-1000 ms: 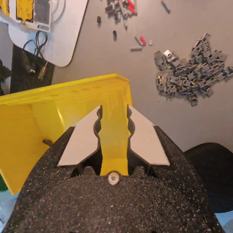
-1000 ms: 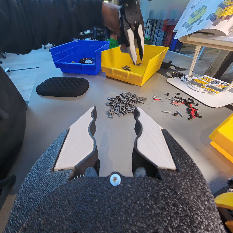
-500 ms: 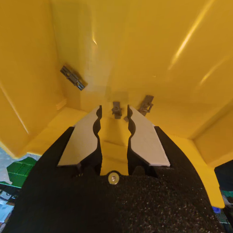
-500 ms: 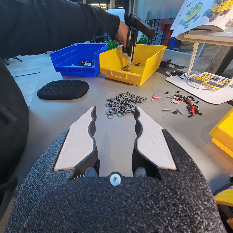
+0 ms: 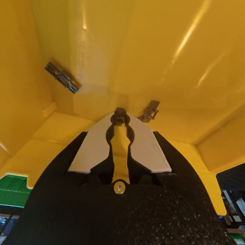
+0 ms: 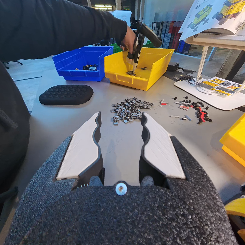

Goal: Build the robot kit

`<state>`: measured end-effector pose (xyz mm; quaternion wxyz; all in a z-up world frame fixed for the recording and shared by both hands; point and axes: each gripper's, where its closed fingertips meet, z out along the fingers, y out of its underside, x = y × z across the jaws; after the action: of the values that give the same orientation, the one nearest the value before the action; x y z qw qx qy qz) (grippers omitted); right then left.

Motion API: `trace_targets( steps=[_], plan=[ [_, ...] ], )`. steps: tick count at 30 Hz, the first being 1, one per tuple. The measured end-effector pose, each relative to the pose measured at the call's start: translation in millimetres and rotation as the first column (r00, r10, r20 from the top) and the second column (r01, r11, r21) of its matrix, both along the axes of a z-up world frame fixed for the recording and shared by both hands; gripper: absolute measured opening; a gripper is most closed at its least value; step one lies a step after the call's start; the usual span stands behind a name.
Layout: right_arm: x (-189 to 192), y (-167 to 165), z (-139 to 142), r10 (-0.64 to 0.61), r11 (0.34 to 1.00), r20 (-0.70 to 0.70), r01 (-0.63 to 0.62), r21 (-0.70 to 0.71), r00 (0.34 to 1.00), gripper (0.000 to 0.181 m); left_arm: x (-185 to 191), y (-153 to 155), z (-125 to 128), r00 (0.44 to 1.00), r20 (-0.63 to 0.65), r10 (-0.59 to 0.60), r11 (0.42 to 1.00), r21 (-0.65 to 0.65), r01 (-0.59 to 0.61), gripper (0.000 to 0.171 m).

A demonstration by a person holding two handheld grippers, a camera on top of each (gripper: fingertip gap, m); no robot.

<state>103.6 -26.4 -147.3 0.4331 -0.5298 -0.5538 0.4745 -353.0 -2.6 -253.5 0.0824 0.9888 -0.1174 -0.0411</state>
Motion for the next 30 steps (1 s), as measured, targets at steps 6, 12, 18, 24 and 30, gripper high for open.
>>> trace_targets(
  steps=[6, 12, 18, 24, 30],
  plan=[
    [-1, -4, -2, 0.010, 1.000, 0.016, -0.010, 0.026, 1.000, 0.061, 4, -4, 8, 0.998, -0.036, -0.043, 0.996, 0.077, 0.046, 0.009],
    [-2, -5, -3, 0.010, 0.999, 0.022, -0.011, 0.047, 1.000, 0.061, 34, -5, 40, 0.993, -0.016, -0.117, 0.975, 0.190, 0.118, 0.009],
    [-2, -6, -3, 0.007, 0.998, 0.026, -0.009, 0.057, 1.000, 0.061, 163, -2, 78, 0.913, 0.111, -0.392, 0.858, 0.403, 0.319, 0.009],
    [-3, -5, -5, 0.005, 0.999, 0.030, -0.007, 0.053, 1.000, 0.061, 291, -6, 63, 0.778, 0.222, -0.588, 0.722, 0.578, 0.381, 0.010],
    [0, -2, 0, -0.005, 0.999, 0.003, 0.004, 0.033, 1.000, 0.061, 267, 14, 86, 0.807, 0.206, -0.553, 0.694, 0.650, 0.310, 0.025]
  ],
)
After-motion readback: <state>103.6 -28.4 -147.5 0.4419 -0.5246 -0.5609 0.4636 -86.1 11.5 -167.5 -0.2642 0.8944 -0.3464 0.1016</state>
